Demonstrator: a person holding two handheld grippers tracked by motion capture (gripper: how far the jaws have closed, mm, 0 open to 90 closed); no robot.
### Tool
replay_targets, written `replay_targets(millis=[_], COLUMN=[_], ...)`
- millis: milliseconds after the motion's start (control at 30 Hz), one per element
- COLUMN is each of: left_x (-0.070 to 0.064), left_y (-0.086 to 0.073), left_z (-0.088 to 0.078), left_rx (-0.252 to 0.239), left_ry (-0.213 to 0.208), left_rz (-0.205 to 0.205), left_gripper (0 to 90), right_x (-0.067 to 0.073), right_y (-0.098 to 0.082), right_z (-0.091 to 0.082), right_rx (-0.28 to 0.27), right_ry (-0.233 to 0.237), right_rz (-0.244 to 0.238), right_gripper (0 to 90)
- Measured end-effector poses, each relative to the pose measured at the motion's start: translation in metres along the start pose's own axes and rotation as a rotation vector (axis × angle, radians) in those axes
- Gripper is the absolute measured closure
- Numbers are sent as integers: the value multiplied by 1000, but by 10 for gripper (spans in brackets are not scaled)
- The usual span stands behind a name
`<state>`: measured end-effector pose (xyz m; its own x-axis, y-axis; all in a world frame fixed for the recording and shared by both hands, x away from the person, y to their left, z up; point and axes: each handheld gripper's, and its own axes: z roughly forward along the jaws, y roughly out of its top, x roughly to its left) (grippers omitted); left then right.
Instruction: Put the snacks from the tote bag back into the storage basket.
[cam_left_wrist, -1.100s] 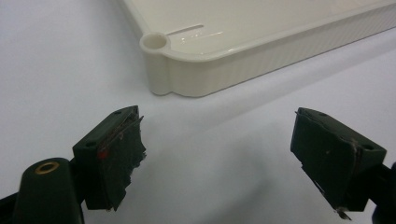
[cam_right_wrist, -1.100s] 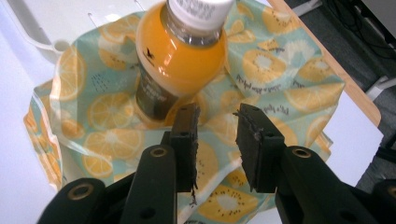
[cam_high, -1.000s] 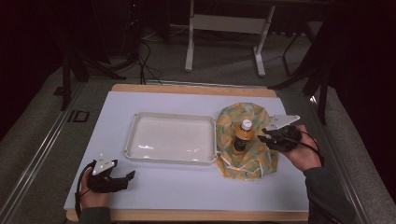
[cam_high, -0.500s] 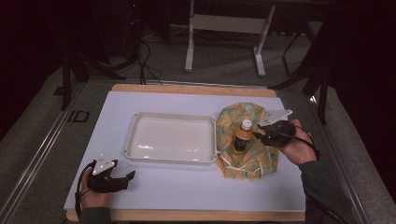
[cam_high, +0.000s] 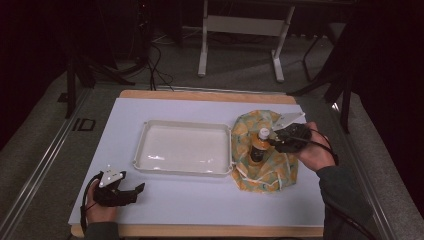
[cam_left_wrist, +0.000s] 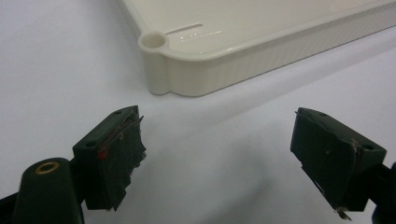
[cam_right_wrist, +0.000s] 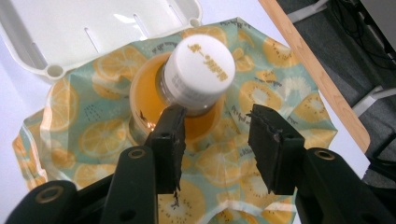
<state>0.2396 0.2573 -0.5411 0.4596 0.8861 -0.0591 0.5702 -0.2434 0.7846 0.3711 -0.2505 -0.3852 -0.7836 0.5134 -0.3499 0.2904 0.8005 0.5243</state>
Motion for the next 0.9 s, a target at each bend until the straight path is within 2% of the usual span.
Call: replay_targets(millis=[300,767,900], left_x=[0,0,0], left_y=[0,0,0], left_z=[0,0,0], left_rx=[0,1,0], left_ry=[-2,-4,-5], left_rz=[2,2,1], left_gripper=[170,171,170], right_x=[0,-2,-3], right_y=[9,29,34], right_z=[2,9,11], right_rx=[7,70,86], right_ry=[-3,-8,-6], right_rz=[-14,-82,-80], right_gripper=[510,483,484])
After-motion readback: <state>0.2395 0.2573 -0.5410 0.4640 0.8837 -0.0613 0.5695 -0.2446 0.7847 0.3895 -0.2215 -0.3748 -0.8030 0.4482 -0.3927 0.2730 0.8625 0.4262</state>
